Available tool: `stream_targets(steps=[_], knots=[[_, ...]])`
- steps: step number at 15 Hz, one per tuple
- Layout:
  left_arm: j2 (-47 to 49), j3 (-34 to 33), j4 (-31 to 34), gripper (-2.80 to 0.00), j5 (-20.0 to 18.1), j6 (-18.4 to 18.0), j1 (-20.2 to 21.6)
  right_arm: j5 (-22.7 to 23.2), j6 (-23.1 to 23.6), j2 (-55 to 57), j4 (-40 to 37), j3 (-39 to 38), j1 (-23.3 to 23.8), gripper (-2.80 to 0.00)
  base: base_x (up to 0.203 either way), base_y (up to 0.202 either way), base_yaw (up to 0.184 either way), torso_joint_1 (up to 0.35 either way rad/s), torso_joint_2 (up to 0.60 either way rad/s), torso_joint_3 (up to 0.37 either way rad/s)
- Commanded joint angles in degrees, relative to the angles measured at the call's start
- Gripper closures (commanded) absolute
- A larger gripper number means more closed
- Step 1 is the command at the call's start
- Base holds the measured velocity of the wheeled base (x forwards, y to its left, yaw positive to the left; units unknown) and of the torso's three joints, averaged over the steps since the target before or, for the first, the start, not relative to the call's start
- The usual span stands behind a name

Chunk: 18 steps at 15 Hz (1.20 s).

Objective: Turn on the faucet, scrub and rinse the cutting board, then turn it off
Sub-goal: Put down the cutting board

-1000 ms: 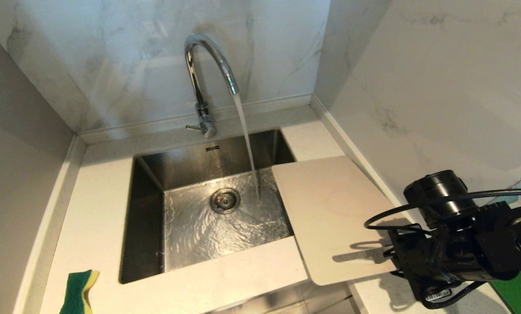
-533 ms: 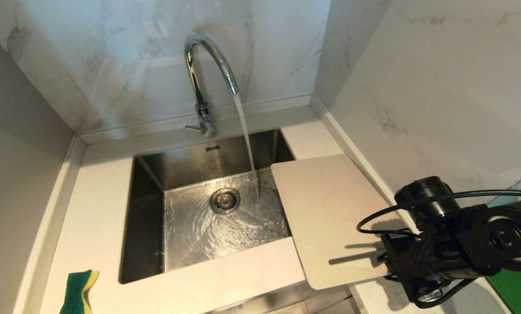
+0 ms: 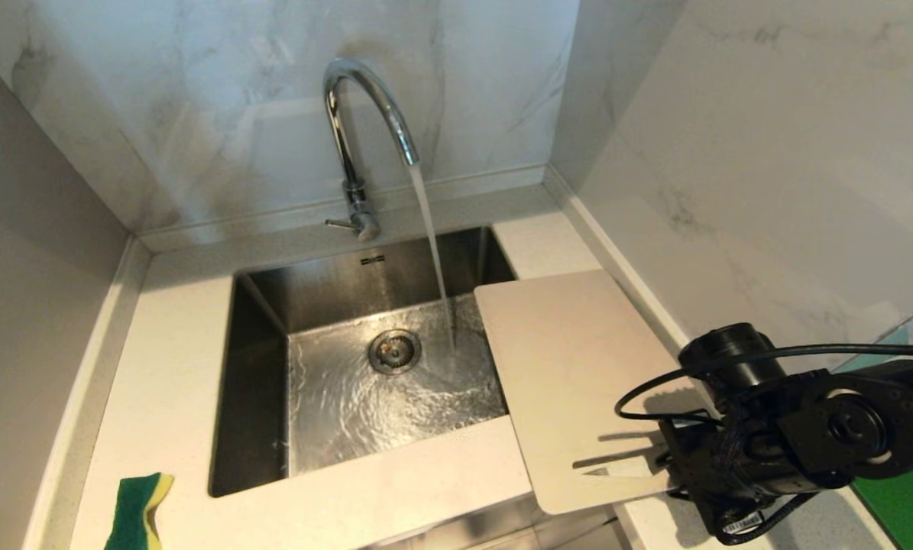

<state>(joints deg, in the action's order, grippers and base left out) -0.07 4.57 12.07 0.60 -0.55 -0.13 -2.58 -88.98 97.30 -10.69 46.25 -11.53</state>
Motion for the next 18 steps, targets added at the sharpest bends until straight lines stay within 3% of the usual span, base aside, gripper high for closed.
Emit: stream_targets(steps=[1,18], knots=[[0.0,0.0,0.1,0.00,0.0,0.0,0.0,-0.1,-0.5,0.8,-0.1,-0.3,-0.1,0.00,0.000,0.000,0.000,0.000,0.00,0.000],[0.0,0.0,0.1,0.00,0.0,0.0,0.0,0.0,-0.4,3.7,3.4,-2.4,0.4,0.00,0.000,0.000,0.000,0.000,0.00,0.000]])
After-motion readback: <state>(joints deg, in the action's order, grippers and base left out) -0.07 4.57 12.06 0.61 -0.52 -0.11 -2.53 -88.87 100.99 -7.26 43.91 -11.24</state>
